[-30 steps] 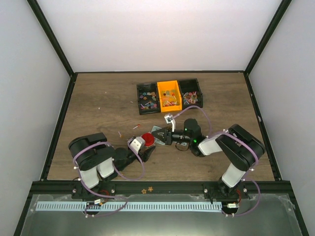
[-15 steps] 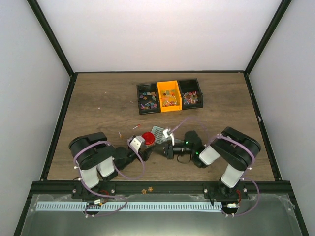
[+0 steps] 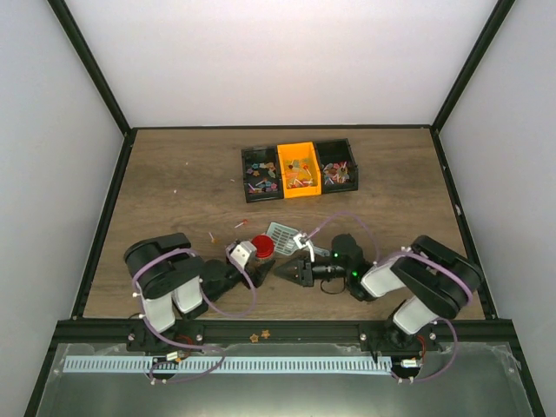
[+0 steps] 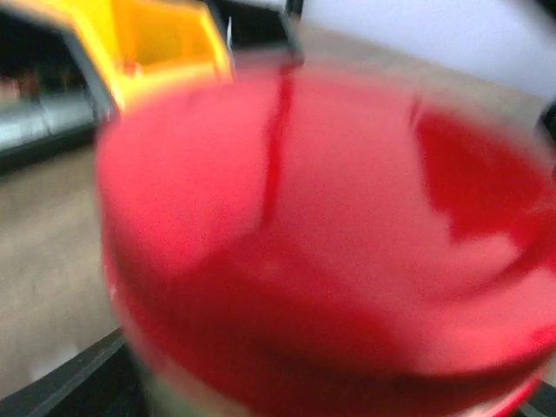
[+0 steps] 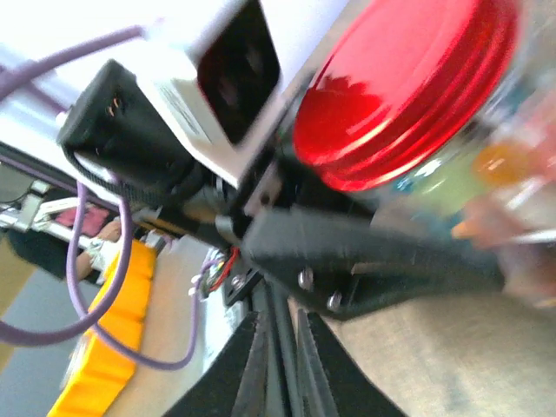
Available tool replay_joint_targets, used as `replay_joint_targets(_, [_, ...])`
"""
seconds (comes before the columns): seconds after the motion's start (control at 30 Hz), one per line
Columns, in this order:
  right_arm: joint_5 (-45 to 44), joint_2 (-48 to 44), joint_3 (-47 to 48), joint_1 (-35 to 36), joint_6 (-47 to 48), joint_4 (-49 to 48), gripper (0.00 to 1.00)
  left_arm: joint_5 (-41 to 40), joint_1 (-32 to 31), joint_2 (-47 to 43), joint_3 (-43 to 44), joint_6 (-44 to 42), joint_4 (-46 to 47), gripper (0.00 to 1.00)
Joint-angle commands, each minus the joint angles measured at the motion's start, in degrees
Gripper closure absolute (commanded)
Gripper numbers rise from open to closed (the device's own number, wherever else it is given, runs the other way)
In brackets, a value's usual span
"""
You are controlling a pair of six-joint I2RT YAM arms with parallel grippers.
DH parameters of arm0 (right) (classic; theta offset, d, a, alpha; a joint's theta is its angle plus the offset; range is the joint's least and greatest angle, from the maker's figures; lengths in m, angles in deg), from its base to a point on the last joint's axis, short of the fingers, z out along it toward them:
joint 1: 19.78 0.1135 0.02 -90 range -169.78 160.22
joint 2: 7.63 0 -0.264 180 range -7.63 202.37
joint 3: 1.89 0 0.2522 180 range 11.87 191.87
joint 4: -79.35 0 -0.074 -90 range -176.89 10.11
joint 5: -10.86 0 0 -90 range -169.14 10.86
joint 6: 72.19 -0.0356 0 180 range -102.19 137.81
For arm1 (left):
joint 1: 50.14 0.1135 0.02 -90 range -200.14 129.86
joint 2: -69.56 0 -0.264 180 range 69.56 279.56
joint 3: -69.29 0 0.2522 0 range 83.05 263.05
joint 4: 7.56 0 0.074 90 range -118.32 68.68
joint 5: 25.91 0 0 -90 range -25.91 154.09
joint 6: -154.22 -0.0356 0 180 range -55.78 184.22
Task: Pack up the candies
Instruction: Screw the bottle lid onto the packing bottle.
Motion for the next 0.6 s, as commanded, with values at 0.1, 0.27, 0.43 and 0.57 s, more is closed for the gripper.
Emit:
replay_joint_targets(0.1, [-14.0,-10.8,3.4,-2.1,7.2,19.5,0.75,3.0,0.2,2.8,-12.1,3.9,12.5,0.18])
replay_joint_targets(0.27, [-17.6,-15.2,3.7,-2.1,9.3,25.5,0.74,3.4,0.2,2.2,-11.5,4.1,12.5,0.16])
replay_joint_targets(0.43, [-23.4,-20.7,2.8,-2.2,10.3,30.3,0.68,4.1,0.2,0.6,-11.9,4.1,12.4,0.12])
replay_joint_targets(0.57, [-28.9,-25.9,2.7,-2.4,12.0,36.0,0.62,4.2,0.2,-1.1,-13.6,3.1,12.5,0.03])
